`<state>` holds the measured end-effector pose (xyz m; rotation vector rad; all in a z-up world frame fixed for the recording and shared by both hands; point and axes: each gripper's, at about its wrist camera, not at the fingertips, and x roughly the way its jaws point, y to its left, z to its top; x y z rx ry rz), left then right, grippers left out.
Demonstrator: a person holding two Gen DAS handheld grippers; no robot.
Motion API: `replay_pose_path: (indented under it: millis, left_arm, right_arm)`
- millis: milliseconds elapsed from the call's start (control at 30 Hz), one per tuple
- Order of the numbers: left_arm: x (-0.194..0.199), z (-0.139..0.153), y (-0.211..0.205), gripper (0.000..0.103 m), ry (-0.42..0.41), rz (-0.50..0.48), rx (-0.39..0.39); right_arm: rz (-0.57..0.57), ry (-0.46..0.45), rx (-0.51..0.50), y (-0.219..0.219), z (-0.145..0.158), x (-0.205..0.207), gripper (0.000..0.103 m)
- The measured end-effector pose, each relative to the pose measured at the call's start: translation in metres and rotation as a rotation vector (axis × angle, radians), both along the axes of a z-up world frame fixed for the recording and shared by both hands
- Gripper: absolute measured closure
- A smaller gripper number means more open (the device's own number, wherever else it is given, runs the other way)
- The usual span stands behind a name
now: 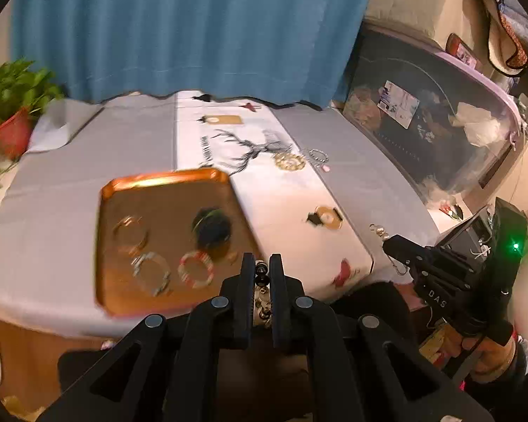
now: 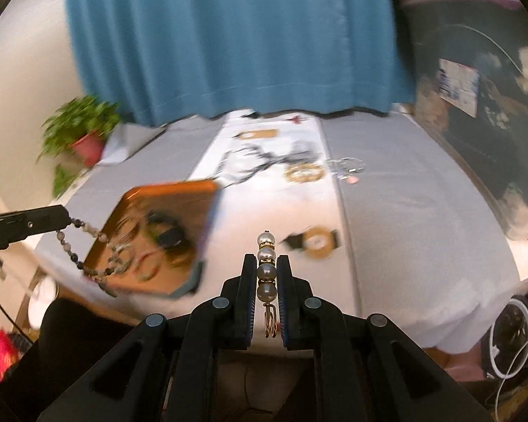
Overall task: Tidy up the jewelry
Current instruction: 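Carry the pearl pendant and black-white bracelet over the orange tray and open both tools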
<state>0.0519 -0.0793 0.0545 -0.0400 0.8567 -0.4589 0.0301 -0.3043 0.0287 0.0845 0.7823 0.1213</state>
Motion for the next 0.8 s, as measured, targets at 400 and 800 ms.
replay_pose_path:
  millis: [400,800]
  left_arm:
    - [-0.085,-0.015,0.065,0.098,-0.049,0.096,0.015]
    - [-0.102,-0.024,0.067,0.097,-0.063,0.092,0.040]
  right_arm:
    - [0.210,0.074,-0.031,0.093,-0.008,-0.069,0.091]
    - [0.287,0.117,-0.053,0.124,-0.016,-0.092,0.091]
